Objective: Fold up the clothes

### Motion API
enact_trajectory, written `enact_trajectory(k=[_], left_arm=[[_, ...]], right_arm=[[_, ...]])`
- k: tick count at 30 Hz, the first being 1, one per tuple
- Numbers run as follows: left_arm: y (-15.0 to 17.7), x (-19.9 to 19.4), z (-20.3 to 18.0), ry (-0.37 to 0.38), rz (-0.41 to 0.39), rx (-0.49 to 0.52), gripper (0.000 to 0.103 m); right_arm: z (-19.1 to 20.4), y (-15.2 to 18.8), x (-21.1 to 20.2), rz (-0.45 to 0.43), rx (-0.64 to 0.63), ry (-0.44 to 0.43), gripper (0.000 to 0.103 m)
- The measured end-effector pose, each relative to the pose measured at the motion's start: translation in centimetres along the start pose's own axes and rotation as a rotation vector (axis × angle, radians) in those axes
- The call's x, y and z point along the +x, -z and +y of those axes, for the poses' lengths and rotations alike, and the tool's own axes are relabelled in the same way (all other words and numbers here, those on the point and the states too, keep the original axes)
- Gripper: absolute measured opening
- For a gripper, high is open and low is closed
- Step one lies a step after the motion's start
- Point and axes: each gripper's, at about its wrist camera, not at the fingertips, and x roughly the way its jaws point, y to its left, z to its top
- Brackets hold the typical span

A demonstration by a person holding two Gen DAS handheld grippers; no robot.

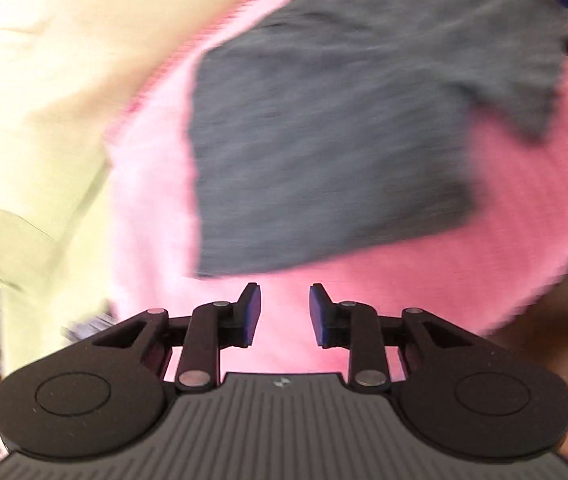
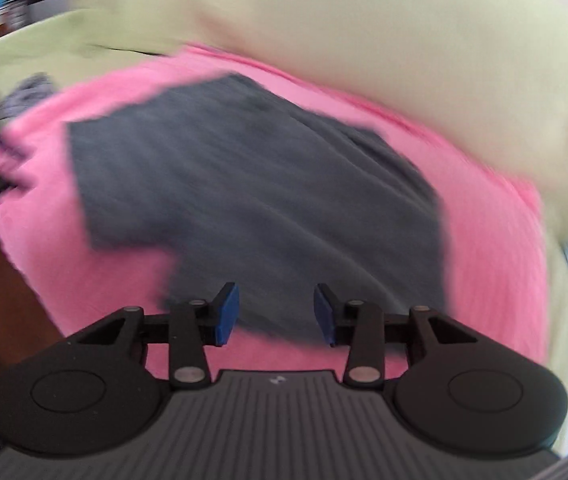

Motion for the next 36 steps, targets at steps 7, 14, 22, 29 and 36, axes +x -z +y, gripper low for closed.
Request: enact_trajectory(k=[7,14,22,29,36], left_arm=[[4.9,6.2,1.7,-0.088,-0.188,0.489,0.037],[6.6,7.9,1.6,-0.072,-0.324,0.72,0.038],[7.9,6.8,1.3,-0.033,-0.393,0.866,0.038],[6.5,6.4,0.8,0.0,-0.41,0.844,0.038],[5.7,5.4,1.0,0.077,-0.419,0.791,0.038]], right_arm=[[10.1,-3.3,5.0,0.055,0.03,0.097,0.044],[13.4,-3.5,7.0,0.085,-0.046,0.15,0.044],[14.8,-2.4,7.6,0.141,-0.157,0.185,0.042],[16.7,-1.5,9.5,0.159,-0.337,0.27,0.043],[18.5,-0.5,11.5,0.164,-0.502,0.336,0.037]])
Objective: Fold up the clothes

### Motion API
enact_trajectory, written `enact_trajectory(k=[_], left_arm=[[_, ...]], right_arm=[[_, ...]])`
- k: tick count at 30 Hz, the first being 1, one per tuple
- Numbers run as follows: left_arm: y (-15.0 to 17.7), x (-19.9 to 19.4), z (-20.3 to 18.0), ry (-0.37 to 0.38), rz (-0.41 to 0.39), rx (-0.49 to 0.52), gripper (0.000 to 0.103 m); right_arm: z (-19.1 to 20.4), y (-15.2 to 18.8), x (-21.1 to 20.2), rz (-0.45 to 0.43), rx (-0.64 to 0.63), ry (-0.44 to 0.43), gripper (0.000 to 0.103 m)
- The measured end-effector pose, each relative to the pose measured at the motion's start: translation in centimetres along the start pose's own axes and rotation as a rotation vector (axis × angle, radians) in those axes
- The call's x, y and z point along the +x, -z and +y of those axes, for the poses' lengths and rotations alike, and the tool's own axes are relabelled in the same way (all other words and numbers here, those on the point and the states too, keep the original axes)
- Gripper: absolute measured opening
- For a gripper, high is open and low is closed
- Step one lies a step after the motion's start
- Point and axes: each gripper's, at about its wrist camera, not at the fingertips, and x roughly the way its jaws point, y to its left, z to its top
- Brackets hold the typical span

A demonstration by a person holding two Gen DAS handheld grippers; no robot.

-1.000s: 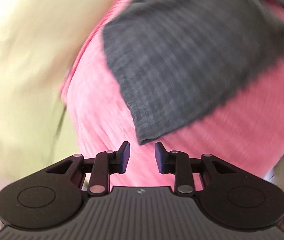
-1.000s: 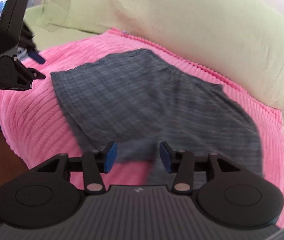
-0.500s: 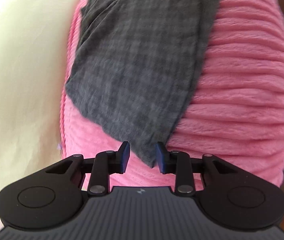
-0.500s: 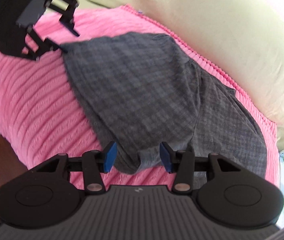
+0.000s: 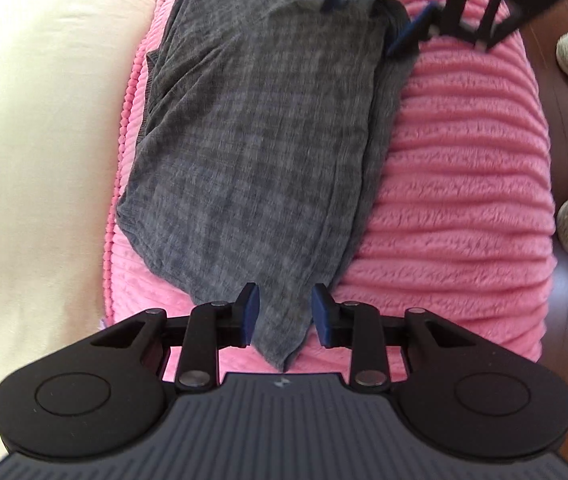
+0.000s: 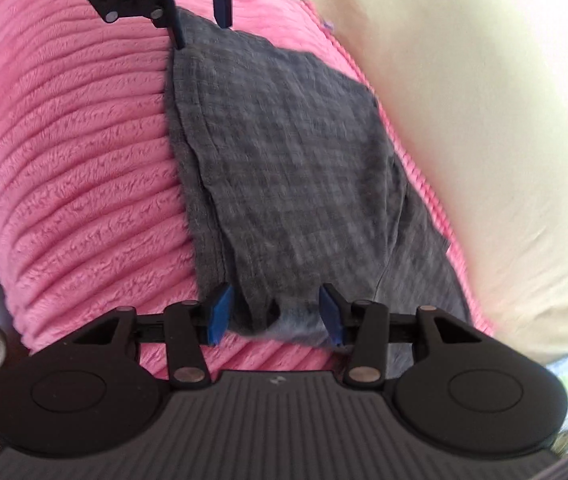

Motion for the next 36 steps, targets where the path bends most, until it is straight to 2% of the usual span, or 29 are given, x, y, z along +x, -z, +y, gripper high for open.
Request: enact_trajectory(k=[3,5,6,7,14,16,19,22,24,26,27,29,30,31,36], left_arm=[[-0.3,-0.1,0.4,0.013,-0.017,-0.037,0.038],[-0.6,0.0,0.5,0.025,-0.026,-0.057,0.038],[-0.8,-0.1,0.5,0.028,-0.035,-0.058,0.038],[-1.0,-0.1,0.4,0.033,-0.049,-0.058,0.038],[-1.8,-1.0,0.1,0.097,-0.123,-0.045,0.038],[-2.0,-0.5,-0.2,0.084,-0.112,-0.05,0.043],[-2.0,1.3,-0.5,0.053,-0.059,-0.054,0.044],[-1.3,2.6,-0.7,0.0,-0.02,-0.037,0.045],[-0.7,2.7,-0.4,-0.012,-0.009,-0.041,0.041],[-0.1,2.7,-0.2,-0.025,0.002,-0.039,0.024],[0.2,2.7,-0.2,-0.036,0.009,-0.036,0.02],[0.9,2.8,-0.2,-0.056,0.022,-0.021,0.011],[1.3,2.7,-0.3,-0.068,0.025,-0.007,0.008],[1.6,2.7,-0.4,-0.08,0.027,0.011,0.002],[3.5,1.4,0.0,-0.099,0.01,0.067,0.0]], right_arm=[[0.1,-0.7,0.4,-0.004,-0.008,0.019,0.037],[0.3,-0.9,0.6,-0.01,-0.007,0.012,0.03],[0.2,-1.0,0.6,-0.014,0.003,-0.001,0.005],[-0.3,-1.2,0.7,-0.008,0.045,-0.036,0.0],[-3.5,-1.7,-1.0,-0.066,0.236,0.005,0.0],[-4.0,-1.9,-1.2,-0.071,0.257,0.008,0.0],[-4.4,-2.0,-1.3,-0.075,0.283,-0.005,0.0],[-3.8,-1.3,-0.8,-0.036,0.272,-0.025,0.0],[-3.1,-0.8,-0.3,0.001,0.24,-0.028,0.0],[-1.8,-0.1,0.9,0.047,0.185,-0.009,0.011],[-1.6,0.0,1.0,0.05,0.181,-0.007,0.014],[-1.3,0.3,1.2,0.049,0.19,-0.011,0.014],[-1.5,0.3,1.0,0.044,0.204,-0.028,0.004],[-1.7,0.3,0.8,0.037,0.218,-0.045,0.0],[-2.2,0.1,-1.3,-0.018,0.221,-0.093,0.0]])
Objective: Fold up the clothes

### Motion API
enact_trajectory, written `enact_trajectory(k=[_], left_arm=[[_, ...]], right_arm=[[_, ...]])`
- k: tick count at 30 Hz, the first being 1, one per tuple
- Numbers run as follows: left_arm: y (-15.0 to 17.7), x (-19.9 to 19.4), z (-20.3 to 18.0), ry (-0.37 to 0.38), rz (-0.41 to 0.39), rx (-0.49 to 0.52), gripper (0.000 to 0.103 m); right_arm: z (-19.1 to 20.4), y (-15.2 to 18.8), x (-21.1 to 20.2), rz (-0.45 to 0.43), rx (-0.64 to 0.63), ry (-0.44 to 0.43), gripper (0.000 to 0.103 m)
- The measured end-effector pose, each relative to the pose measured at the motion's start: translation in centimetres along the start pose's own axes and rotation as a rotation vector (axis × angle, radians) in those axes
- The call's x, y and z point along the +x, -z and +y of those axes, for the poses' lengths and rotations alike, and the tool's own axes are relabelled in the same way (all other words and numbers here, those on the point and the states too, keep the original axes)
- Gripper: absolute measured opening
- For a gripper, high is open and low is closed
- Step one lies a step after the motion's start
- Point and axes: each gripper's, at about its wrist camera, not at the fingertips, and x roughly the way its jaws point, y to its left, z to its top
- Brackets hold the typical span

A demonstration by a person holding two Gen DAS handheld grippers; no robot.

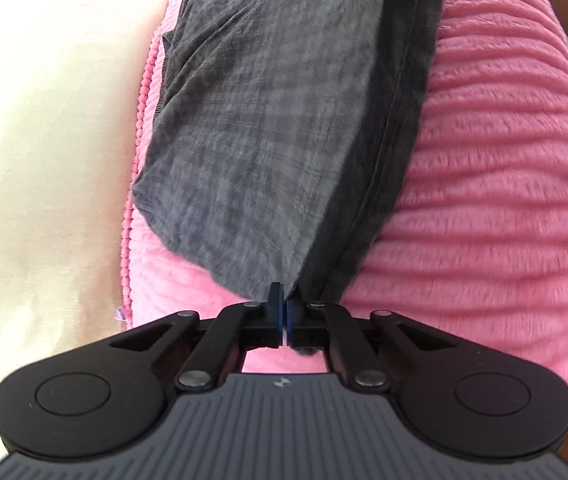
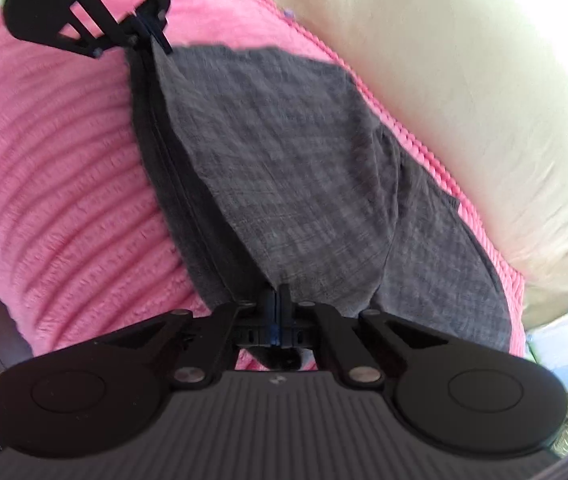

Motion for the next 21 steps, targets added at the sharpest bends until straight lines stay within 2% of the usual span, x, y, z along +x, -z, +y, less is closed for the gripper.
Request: enact_trajectory(k=[4,6,9,11,12,13,14,15,17,19,21], left_arm=[[0.7,0.4,-1.2,-0.016,0.02,0.088,0.001],[0.3,1.6,-2.3,-0.026,0.052,0.111,0.001],[-0.8,3.0,-3.7,-0.056,0.089,0.127,0.001],[-0.6,2.5,-4.5,-0.081,0.099,0.144,0.001],[-0.3,1.8,-4.6,-0.065,0.106,0.145,0.001],[-0.1,1.2,-4.8,-0.049,0.112,0.145,0.003],[0.2,0.6,-4.8,-0.024,0.123,0.147,0.02],[0.6,-0.2,-4.7,0.023,0.146,0.143,0.023],[0.7,-1.9,-3.5,0.052,0.174,0.066,0.023],[-0.7,-2.4,-1.3,0.058,0.181,-0.072,0.023],[-3.5,-2.5,1.6,0.069,0.161,-0.273,0.023]], right_arm=[[1.0,0.0,-0.9,-0.002,-0.01,-0.034,0.0],[1.5,-0.3,0.2,0.017,-0.021,-0.029,0.0],[2.4,-0.2,1.7,0.089,-0.026,-0.025,0.003],[2.2,-0.5,1.5,0.107,-0.049,-0.03,0.014],[1.7,-0.6,0.9,0.106,-0.036,-0.06,0.028],[1.0,-0.6,0.3,0.102,-0.009,-0.099,0.038],[0.1,-0.6,-0.5,0.093,0.027,-0.141,0.038],[-1.0,-0.6,-1.1,0.084,0.062,-0.168,0.035],[-3.5,-0.4,-2.2,0.059,0.136,-0.18,0.026],[-6.3,0.2,-2.5,0.062,0.206,-0.163,0.006],[-8.7,1.0,-2.3,0.063,0.264,-0.128,0.006]])
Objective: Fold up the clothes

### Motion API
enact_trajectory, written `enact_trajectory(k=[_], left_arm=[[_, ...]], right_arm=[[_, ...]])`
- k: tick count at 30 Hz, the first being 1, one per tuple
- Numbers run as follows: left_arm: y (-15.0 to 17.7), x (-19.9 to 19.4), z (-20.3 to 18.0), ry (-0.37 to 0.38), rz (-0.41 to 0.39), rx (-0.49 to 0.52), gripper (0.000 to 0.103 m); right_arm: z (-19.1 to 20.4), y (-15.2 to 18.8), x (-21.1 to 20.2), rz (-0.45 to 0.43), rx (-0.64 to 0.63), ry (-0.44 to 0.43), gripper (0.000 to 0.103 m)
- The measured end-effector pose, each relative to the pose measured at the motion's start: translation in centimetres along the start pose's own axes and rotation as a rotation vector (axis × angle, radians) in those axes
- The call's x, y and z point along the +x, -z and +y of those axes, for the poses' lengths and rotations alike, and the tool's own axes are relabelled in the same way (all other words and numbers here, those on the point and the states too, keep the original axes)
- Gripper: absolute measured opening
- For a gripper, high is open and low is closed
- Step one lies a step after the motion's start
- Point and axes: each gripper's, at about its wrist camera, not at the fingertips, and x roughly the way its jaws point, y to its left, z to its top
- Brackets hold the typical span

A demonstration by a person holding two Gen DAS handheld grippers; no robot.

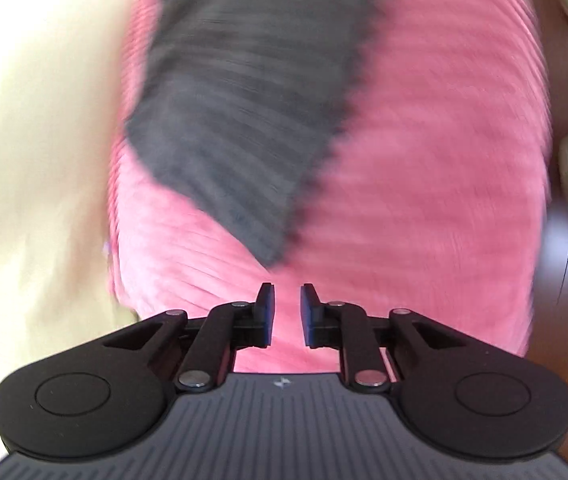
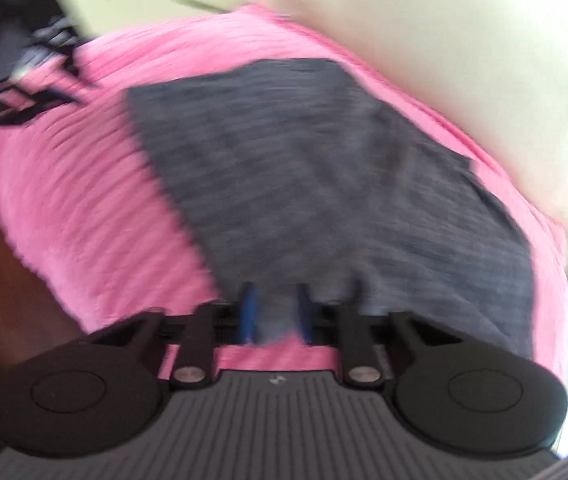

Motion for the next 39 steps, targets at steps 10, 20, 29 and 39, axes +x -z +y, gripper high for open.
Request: enact_trajectory(k=[10,20,29,39], left_arm=[[-14.7,2.3,-4.5,0.078,0.052,-0.476,0.019],[-20.3,-1.8,-3.1,0.028,0.139,-0.767,0.028],[-27.3,0.6,-5.7,0.115,0.149,-0.883,0.026],[-25.2,-1.7,0.4,0.382,0.477,-1.261,0.057]], right_arm=[[-9.8,5.5,6.6,0.047,-0.011,-0.079,0.013],[-18.5,6.9,3.4,-0.13,-0.036,-0.159,0.026],[-23.1,12.1,7.0,-0.014,0.013,-0.162,0.027],[-25.1,10.4,2.3,0.156,0.363,-0.202,0.05]])
